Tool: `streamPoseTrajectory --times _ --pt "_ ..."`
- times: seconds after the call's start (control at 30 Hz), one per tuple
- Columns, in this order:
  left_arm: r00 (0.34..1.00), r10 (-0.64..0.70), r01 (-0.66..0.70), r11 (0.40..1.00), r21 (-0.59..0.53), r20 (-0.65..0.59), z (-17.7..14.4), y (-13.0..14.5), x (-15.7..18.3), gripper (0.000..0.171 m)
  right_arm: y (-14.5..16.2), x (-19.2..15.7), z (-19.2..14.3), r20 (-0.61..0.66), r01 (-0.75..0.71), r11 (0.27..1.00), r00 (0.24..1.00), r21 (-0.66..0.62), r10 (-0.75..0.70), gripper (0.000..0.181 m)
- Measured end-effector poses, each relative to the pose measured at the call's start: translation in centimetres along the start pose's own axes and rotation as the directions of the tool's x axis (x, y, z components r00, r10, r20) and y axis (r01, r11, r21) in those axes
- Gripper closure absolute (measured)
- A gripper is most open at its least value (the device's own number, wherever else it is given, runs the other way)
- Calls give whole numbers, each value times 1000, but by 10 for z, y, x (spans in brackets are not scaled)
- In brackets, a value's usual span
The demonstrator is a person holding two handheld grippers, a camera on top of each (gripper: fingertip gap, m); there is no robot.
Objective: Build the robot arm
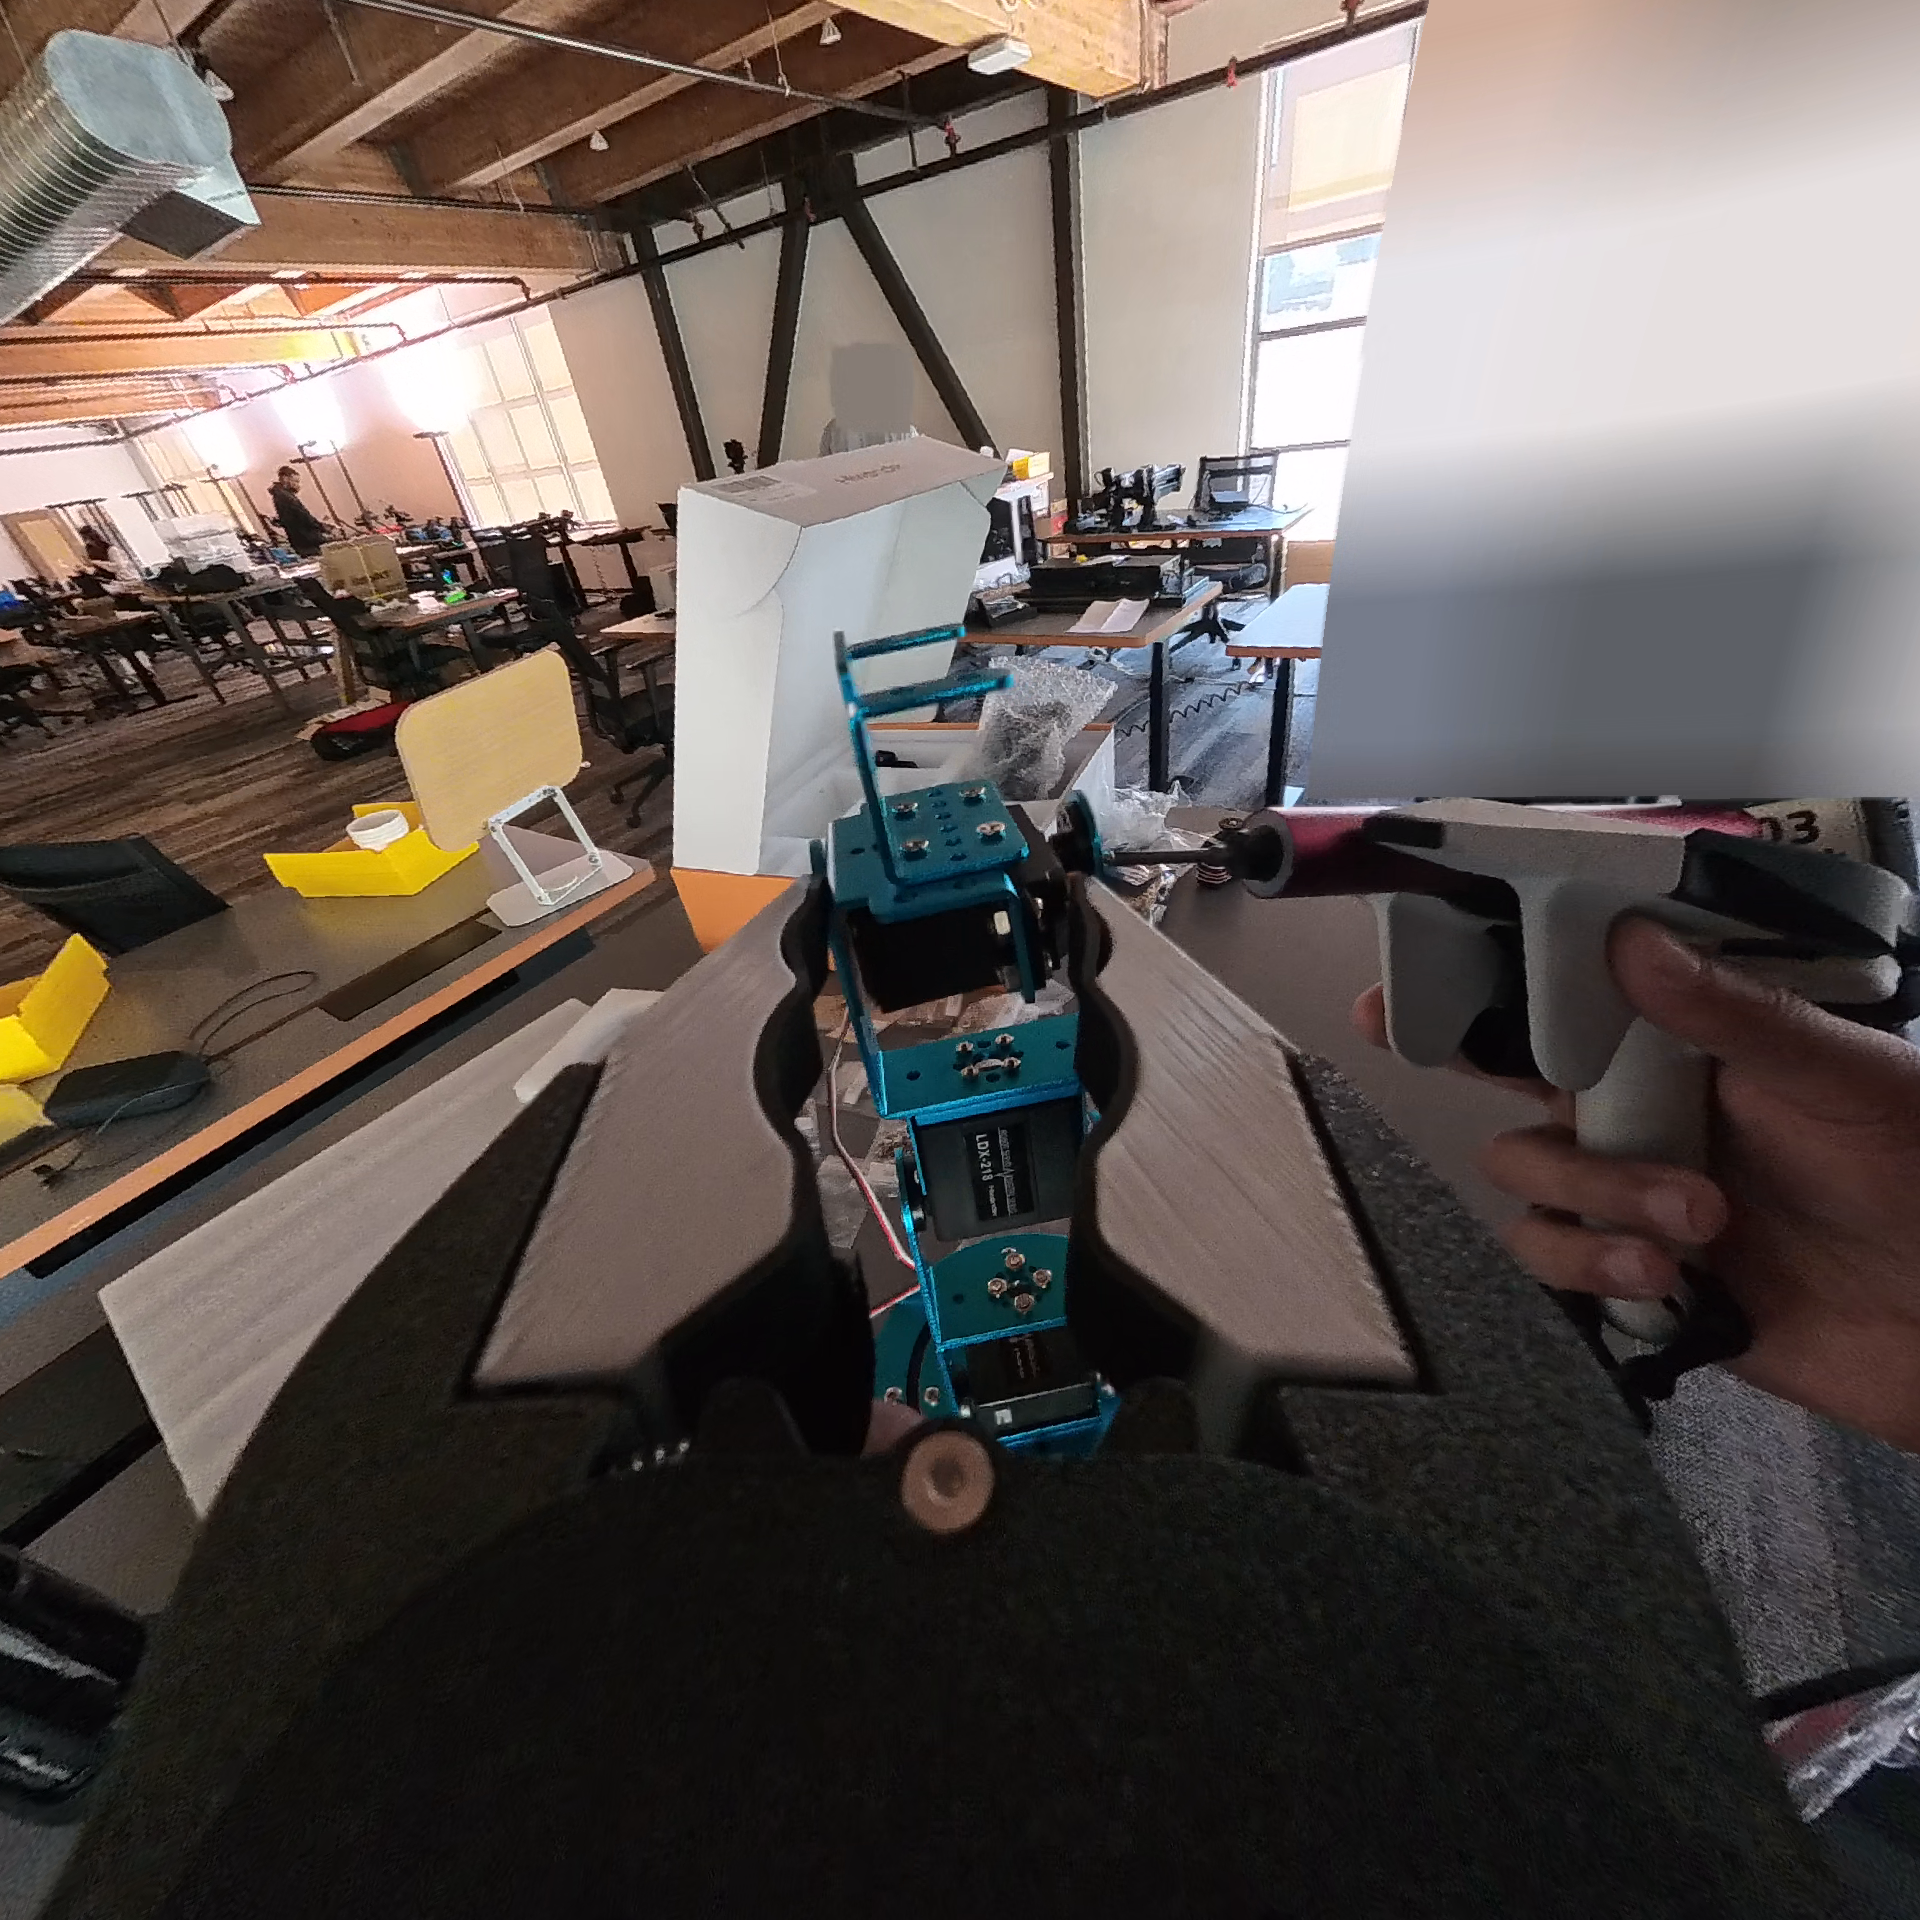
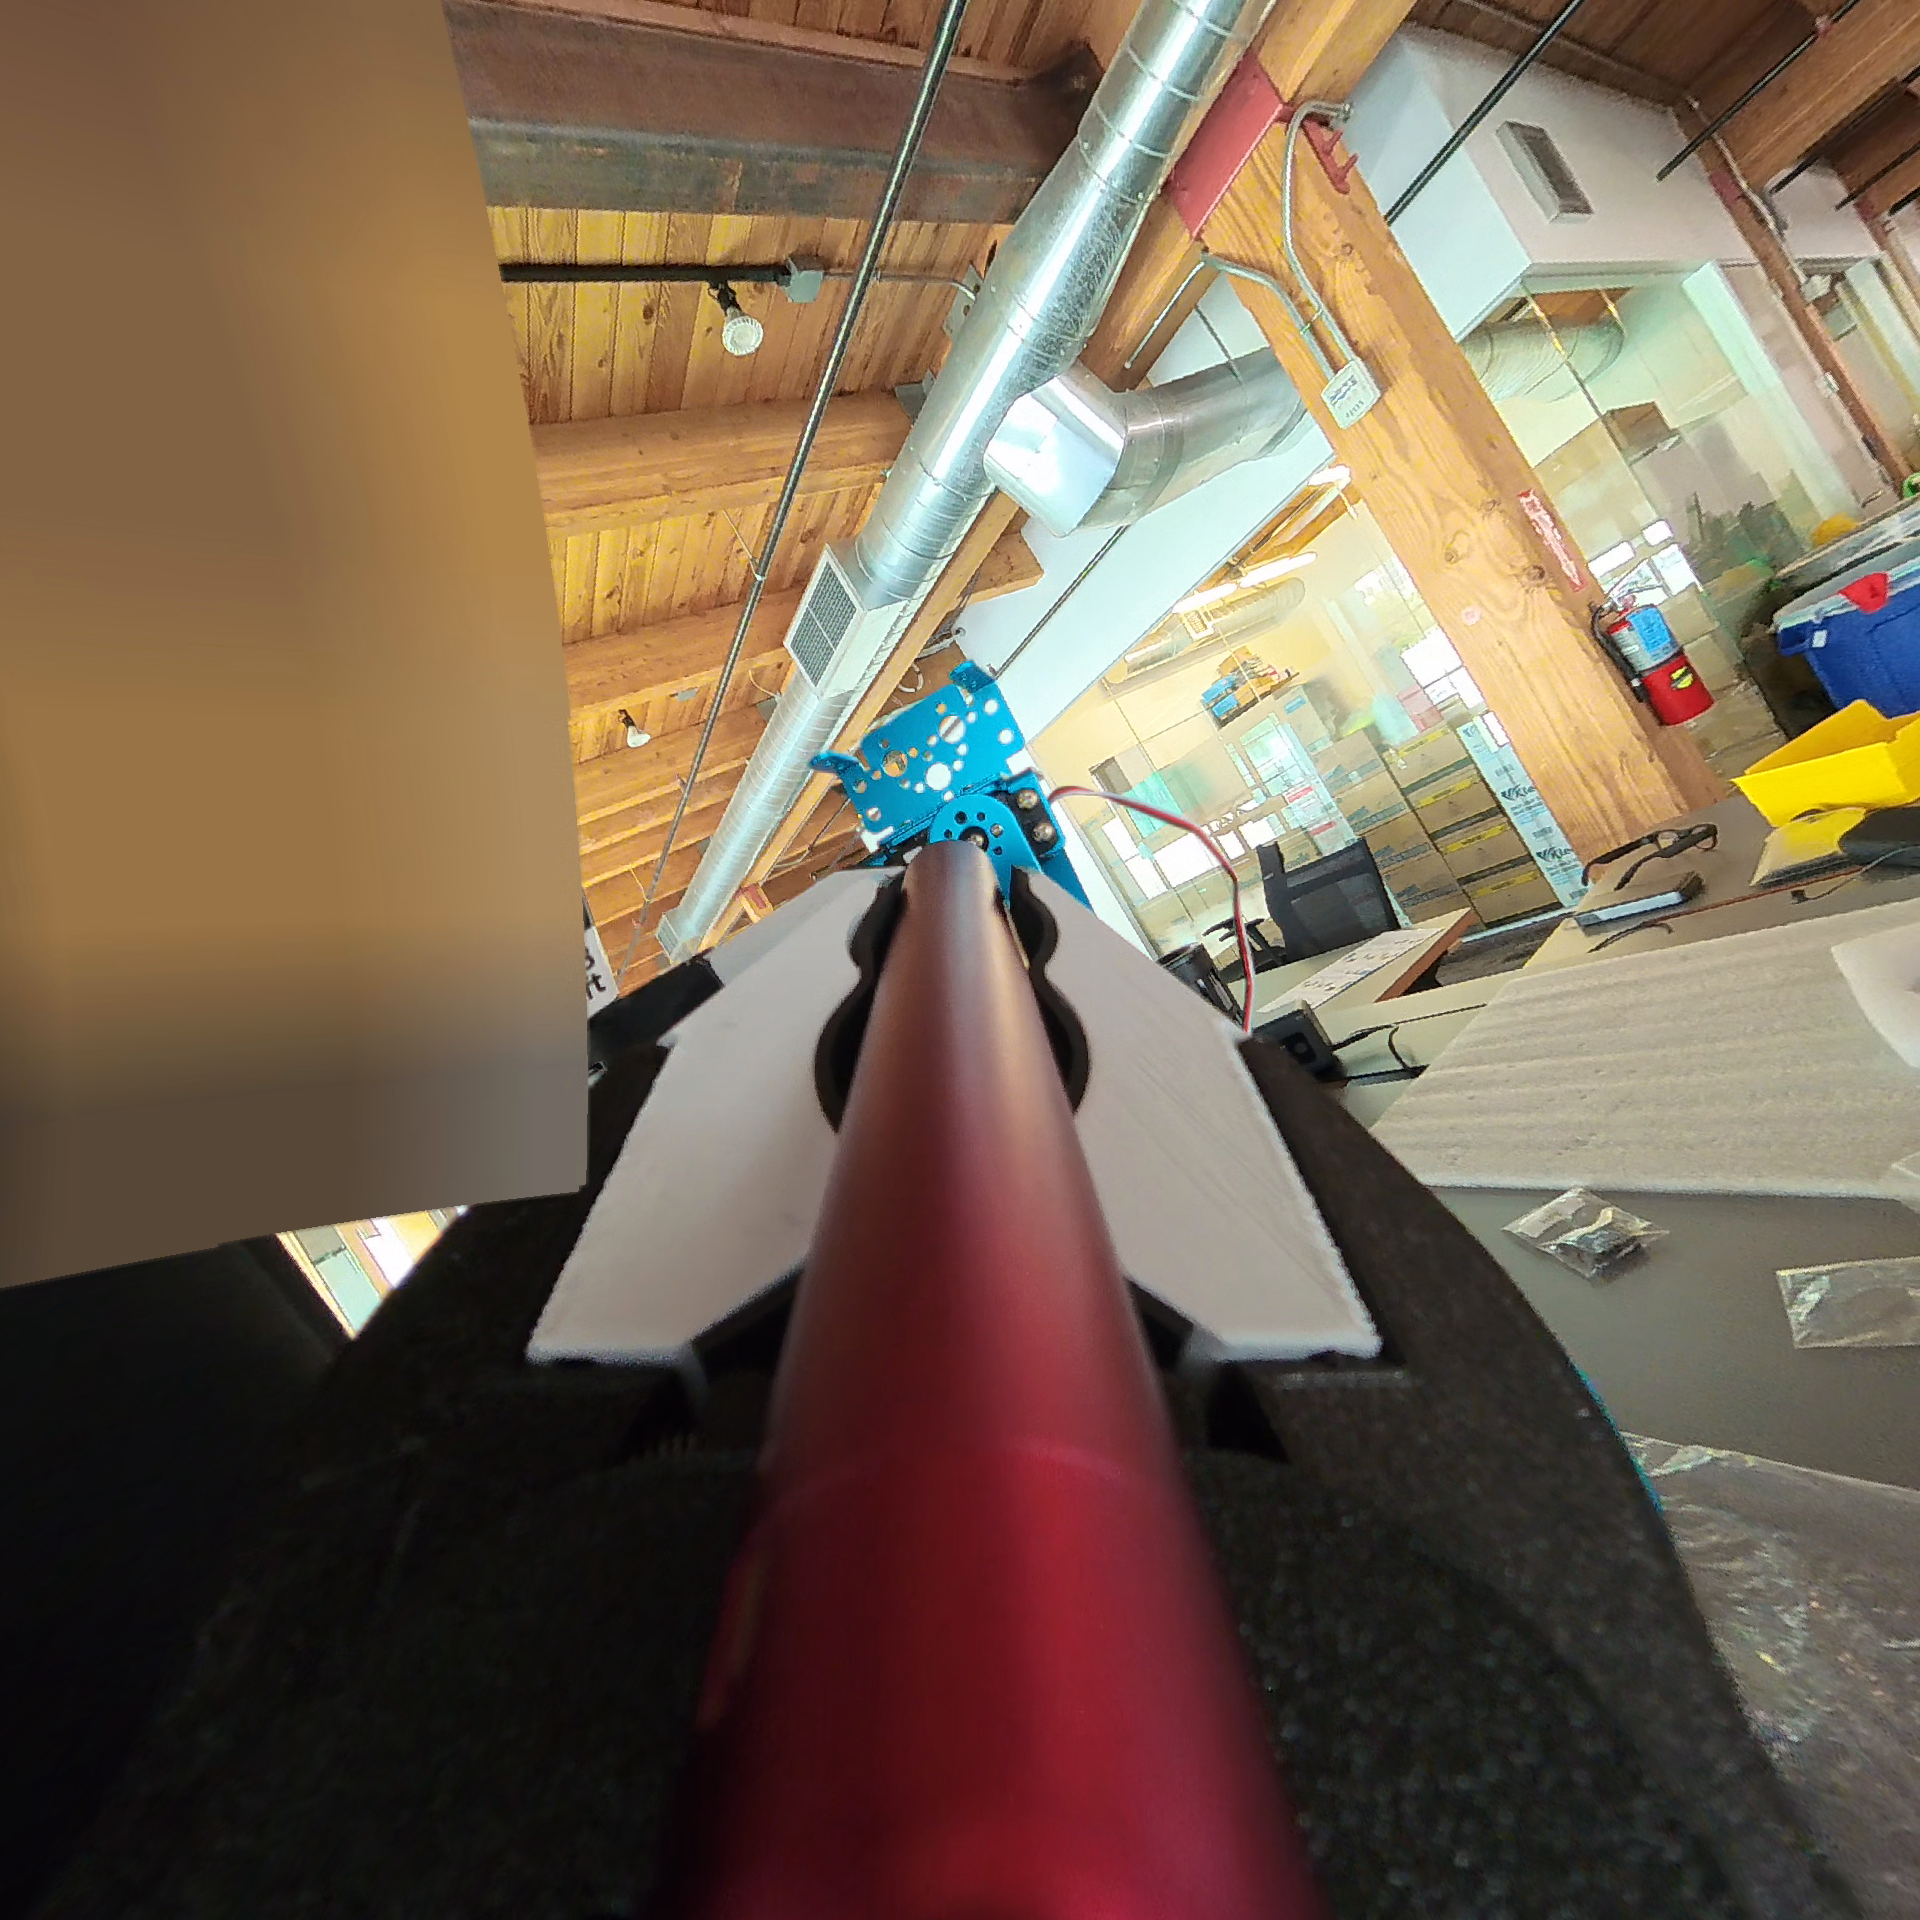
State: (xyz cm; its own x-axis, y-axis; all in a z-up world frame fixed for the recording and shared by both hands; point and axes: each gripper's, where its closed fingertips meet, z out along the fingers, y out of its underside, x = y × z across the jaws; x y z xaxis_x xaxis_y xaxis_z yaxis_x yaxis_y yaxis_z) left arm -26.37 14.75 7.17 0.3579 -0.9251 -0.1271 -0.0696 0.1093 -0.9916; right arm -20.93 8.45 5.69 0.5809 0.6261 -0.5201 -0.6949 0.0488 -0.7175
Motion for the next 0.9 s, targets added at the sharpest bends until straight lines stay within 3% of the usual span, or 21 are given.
streamPoseTrajectory --times 0.33,0.6,0.8,0.9 --pt "999 22 -22 1000 -1 44 1 1 -1 126 -1 -4 0 -31 103 994 994 -30 -104 159" --pt "998 21 -21 1000 -1 52 0 1 -2 126 0 -11 3 -86 313 946 943 -88 -320 159" --pt "999 23 -23 1000 -2 38 0 1 -2 127 -3 -9 2 -46 252 964 965 -85 -256 159" --pt "999 21 -21 1000 6 33 0 0 -2 127 -5 -4 2 -14 153 985 988 -73 -155 160"
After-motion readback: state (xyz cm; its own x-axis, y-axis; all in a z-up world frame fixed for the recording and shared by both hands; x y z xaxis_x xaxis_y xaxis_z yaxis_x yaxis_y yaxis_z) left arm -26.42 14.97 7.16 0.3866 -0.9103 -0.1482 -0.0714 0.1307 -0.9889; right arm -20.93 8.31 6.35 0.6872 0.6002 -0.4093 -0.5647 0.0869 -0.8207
